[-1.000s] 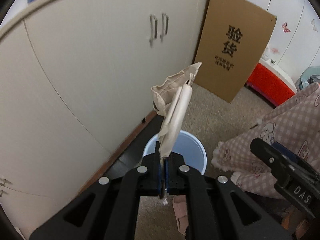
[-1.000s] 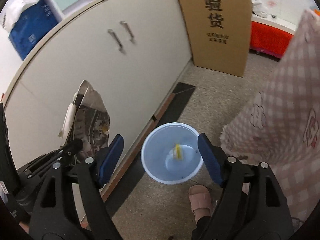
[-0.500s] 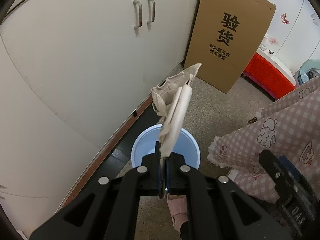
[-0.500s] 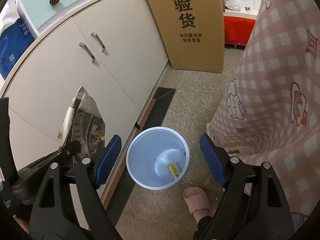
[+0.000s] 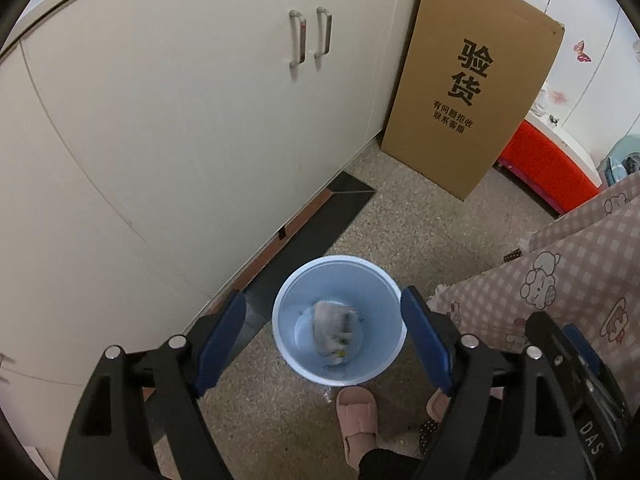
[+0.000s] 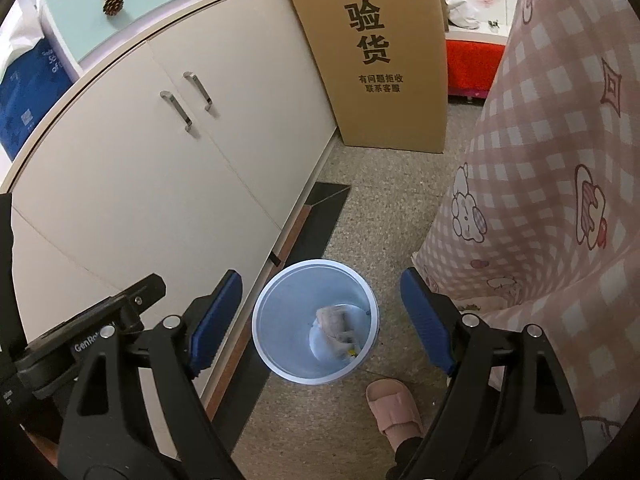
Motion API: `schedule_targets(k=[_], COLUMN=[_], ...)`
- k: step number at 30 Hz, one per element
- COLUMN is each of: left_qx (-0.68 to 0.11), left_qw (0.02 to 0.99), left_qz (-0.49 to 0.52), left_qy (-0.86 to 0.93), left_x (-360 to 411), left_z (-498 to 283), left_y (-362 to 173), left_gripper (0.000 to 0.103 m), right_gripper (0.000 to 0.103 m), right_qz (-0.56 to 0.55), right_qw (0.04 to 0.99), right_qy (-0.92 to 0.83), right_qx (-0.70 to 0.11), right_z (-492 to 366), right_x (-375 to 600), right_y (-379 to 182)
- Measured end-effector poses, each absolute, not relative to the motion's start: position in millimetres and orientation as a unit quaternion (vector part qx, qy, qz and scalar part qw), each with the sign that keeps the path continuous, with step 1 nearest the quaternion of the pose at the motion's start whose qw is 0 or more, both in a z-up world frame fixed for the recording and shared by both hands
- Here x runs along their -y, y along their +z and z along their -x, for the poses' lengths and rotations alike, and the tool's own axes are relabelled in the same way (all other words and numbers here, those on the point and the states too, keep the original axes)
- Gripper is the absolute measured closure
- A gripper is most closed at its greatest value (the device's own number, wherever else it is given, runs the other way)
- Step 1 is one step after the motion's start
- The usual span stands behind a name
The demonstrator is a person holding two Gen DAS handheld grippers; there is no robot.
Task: Collect trash
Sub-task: 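Open both tools to drop the newspaper and carton into the wastebasket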
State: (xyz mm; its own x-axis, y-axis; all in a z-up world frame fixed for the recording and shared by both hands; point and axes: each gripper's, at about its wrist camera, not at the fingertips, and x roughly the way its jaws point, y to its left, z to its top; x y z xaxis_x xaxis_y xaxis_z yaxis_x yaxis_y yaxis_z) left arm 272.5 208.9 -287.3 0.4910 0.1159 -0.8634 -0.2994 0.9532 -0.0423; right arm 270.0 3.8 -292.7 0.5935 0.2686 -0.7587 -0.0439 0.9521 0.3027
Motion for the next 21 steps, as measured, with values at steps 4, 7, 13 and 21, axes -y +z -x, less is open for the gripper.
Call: schedule_targets(k=[4, 7, 13, 21], left_qx=[-0.497, -0.500, -0.499, -0.412], left_qw=[0.853, 0.852, 0.850, 0.896], left_qz=[0.092, 0.087, 0.092, 0.093], left_qy=[0.127, 0.130, 0.143, 0.142], left_x=[-209, -208, -211, -195], left_z=[-263, -254, -235, -188], left_y=[-287, -284, -271, -193], left_gripper=[0.025, 0.025, 0.025, 0.024], right_gripper=[0.023, 0.023, 0.023, 0.023], right_qz=[-0.120, -0.117, -0.131, -0.120], right_qw=[0.885, 0.885, 0.880, 0.899], right_qy=[0.098, 0.107, 0.137, 0.174], right_qx=[-0.440, -0.438, -0.434, -0.385], right_z=[-267, -264, -254, -206], right_x=[-8, -9, -9, -2], right_y=[-293, -292, -284, -214])
